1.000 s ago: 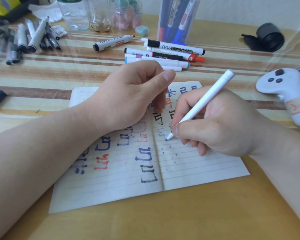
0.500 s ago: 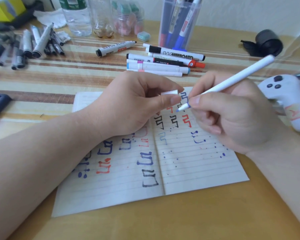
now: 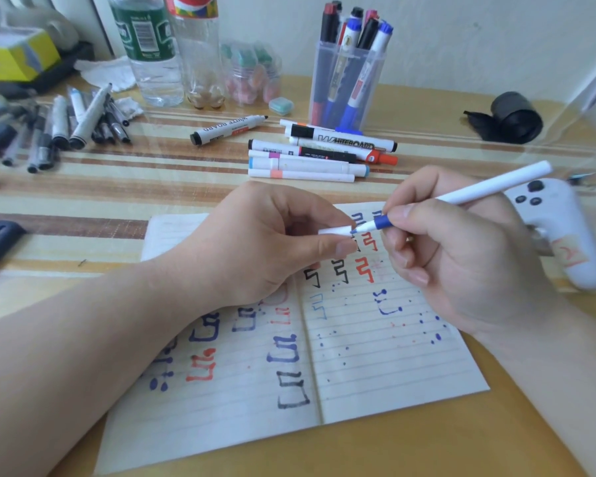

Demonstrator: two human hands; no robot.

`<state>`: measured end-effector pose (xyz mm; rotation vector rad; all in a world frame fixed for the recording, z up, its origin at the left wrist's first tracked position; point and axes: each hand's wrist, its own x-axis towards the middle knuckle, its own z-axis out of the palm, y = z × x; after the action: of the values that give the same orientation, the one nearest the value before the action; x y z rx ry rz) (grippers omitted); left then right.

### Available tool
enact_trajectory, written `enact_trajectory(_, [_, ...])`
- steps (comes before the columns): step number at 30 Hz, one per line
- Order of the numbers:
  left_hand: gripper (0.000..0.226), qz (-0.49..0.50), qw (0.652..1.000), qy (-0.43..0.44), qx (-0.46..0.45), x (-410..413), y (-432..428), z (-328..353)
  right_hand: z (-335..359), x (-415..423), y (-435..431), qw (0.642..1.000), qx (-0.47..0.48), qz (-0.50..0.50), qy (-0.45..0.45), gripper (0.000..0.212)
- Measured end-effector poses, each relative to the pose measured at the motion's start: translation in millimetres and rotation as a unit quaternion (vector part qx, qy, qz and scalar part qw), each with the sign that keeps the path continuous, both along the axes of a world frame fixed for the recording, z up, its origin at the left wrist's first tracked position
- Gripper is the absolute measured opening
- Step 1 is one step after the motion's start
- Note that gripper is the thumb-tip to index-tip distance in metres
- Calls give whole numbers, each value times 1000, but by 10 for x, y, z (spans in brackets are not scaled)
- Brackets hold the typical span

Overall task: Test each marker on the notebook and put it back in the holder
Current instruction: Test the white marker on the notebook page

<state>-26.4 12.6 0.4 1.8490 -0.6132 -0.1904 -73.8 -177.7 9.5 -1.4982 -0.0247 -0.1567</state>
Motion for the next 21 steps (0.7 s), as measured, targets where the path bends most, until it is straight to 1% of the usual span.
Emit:
enact_trajectory(5, [8,-2,1000,1,9,1,16,-2,19,9,-29,999,18,-32,-13,7])
enact_trajectory(9, [2,-20,1000,-9,5,0,32,-1,-4,10,-28,1000,-8,1,-9,8])
enact_trajectory(12, [5,-51,998,-26,-7,10,50,-13,-15,-13,-2,998,-33,44,-28,6])
enact_trajectory(16, [6,-52,998,-28,-17,31,71,-35,-18,-19,-3,997,-46,51,-34,7])
enact_trajectory(19, [7,-38,998,-47,-12,20,73,-35,-26,-16,14,998,-38,48,-30,10])
enact_trajectory(21, [10,-29,997,-65,-10,3,73,-36,-24,-18,46,998,-14,51,-21,10])
